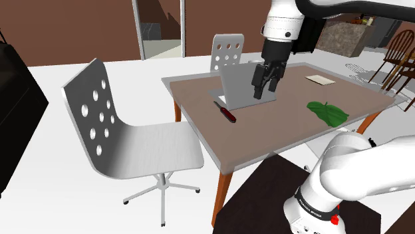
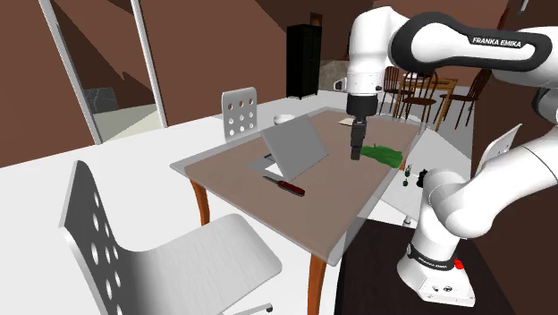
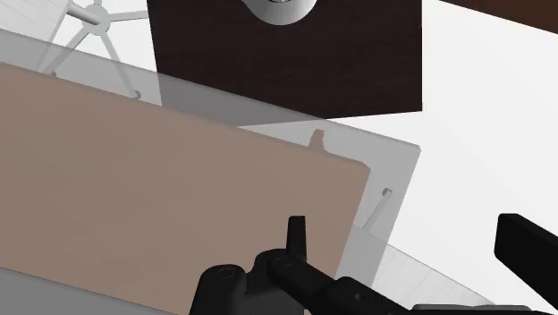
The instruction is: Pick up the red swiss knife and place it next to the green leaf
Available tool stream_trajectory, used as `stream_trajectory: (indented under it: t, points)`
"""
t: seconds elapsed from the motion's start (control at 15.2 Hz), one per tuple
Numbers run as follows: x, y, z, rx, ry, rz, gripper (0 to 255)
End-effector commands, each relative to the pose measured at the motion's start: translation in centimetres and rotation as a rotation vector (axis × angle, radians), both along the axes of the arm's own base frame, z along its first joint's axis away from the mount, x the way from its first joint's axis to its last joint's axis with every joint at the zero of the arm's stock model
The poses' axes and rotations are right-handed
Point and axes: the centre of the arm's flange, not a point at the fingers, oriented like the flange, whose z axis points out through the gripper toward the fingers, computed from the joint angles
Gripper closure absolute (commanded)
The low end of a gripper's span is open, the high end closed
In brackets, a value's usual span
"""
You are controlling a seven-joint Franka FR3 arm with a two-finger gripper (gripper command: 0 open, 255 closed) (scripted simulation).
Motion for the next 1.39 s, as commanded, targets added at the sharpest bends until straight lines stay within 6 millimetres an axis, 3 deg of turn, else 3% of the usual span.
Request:
stream_trajectory:
  t: [0.0, 1.32]
  points:
    - [0.0, 0.0, 0.0, 0.0, 0.0, 0.0, 0]
    - [16.7, -10.9, -16.6, -0.021, -0.029, -0.2, 0]
